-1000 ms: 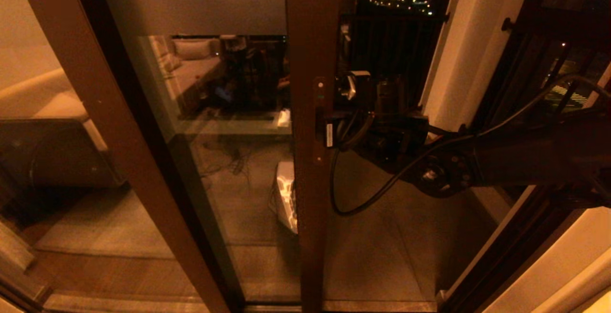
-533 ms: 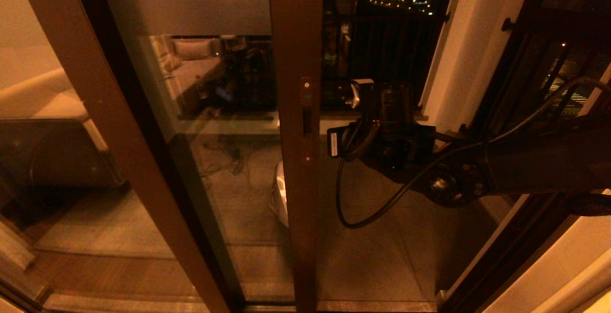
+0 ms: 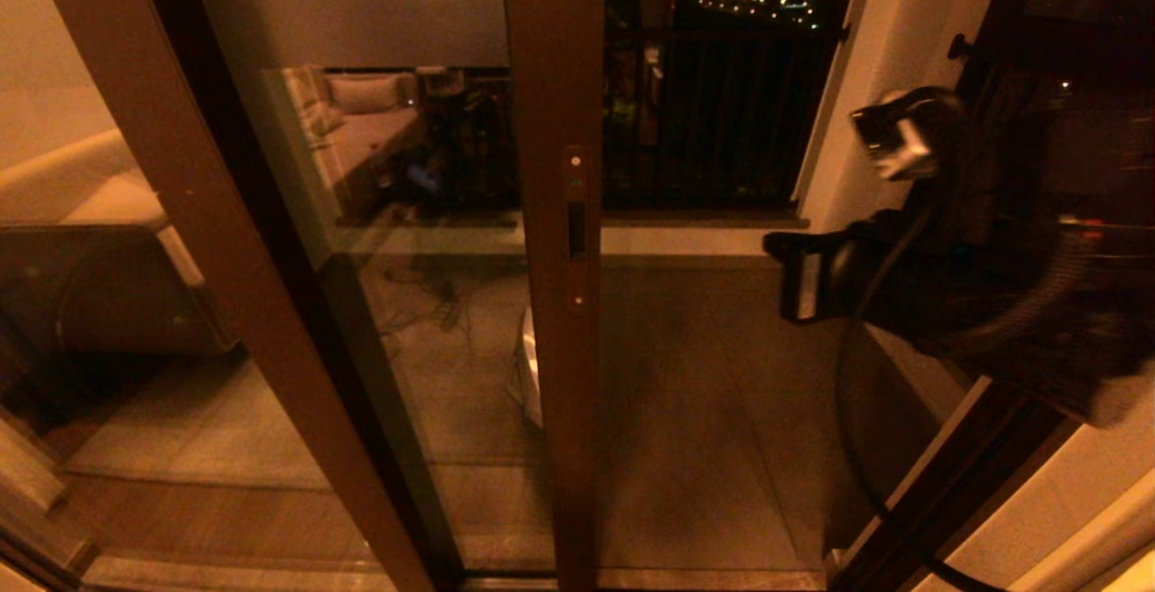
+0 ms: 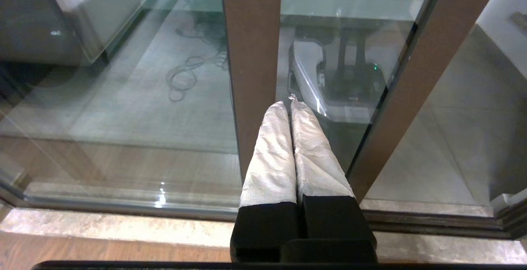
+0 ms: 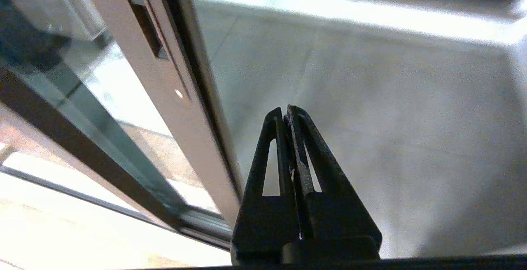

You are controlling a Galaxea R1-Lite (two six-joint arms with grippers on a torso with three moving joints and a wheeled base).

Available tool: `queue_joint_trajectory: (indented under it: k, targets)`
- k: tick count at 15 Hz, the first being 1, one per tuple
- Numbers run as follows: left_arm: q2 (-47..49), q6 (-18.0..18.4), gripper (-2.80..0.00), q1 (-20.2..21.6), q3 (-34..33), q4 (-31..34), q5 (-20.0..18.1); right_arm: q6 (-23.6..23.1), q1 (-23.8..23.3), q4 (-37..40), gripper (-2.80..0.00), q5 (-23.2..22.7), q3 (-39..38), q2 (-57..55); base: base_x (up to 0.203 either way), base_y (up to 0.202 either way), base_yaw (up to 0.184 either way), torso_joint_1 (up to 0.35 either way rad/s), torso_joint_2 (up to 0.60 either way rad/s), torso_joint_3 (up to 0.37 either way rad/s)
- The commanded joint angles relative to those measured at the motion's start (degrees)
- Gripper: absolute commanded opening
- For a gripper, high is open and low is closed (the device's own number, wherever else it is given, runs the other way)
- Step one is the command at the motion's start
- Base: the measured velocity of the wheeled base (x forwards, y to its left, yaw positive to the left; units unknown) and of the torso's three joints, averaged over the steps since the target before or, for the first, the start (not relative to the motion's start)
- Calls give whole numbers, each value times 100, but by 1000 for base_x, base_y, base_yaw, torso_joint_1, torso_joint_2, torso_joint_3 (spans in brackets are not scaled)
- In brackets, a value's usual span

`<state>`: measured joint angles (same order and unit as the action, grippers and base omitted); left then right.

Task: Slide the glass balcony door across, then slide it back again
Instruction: Open the slid door

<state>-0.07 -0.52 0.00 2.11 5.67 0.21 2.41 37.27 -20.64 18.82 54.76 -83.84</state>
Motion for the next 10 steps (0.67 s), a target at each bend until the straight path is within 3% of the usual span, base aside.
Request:
queue_joint_trajectory:
  k: [1, 4, 5, 7, 10]
  targets:
    - [-1, -7, -280, 0, 0, -4, 6, -118, 12, 543, -280, 185, -477, 1940, 0, 0, 0, 0, 0, 0]
    - [-1, 0, -280, 0, -3, -2, 6, -668, -164, 2232, -280, 577, -717, 4072, 0, 0, 0, 0, 0, 0]
    - [-1, 0, -280, 0, 0, 4, 6, -927, -473, 2807, -280, 656, -678, 4601, 0, 0, 0, 0, 0, 0]
    - [-1, -9, -280, 0, 0, 4, -2, -1622, -1552, 3716, -280, 732, -398, 5295, 0, 0, 0, 0, 0, 0]
    - [-1, 0, -280, 0, 0, 3, 6, -2578, -2646, 4360, -280, 702, -167, 6152, 0, 0, 0, 0, 0, 0]
